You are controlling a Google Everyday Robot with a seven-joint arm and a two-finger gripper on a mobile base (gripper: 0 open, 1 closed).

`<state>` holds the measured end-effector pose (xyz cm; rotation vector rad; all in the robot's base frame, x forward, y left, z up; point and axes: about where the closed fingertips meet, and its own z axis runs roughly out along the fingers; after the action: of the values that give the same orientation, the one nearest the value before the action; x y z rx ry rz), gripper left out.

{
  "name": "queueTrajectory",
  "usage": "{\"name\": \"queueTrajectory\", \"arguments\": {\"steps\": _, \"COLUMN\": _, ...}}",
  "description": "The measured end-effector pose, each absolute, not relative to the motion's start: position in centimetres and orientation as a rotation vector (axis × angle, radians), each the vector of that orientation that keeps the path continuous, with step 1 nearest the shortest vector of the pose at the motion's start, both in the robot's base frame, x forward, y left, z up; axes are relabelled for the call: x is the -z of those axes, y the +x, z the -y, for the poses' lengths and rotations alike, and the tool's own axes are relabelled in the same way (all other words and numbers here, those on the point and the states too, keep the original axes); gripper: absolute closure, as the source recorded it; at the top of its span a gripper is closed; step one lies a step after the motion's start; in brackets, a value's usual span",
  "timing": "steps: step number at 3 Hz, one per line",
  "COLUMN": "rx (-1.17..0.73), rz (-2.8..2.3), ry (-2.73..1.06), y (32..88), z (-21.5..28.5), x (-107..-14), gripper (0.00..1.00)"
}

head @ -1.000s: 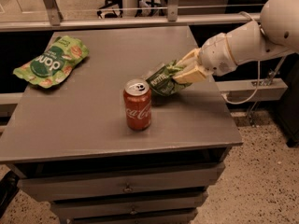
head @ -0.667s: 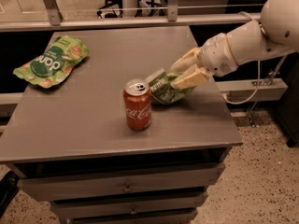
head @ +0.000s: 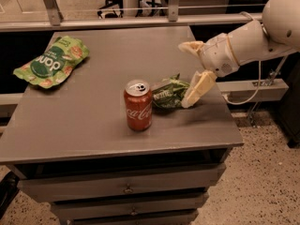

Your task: Move green jalapeno chip bag near coke can

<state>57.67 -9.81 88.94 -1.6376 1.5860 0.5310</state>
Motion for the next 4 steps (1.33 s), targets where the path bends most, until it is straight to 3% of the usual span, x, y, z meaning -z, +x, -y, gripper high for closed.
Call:
{"name": "queueTrajectory", "arguments": {"steps": 2, "rx": -0.421, "rz": -1.591, "ry": -1.577, "y": 60.6, "z": 13.2, "x": -89.6, "gripper": 0.00}}
{"name": "queueTrajectory", "arguments": {"steps": 4, "rx": -0.138, "rz": -1.624, "ry": -1.500, "y": 65.1, "z": 21.4, "x": -93.8, "gripper": 0.00}}
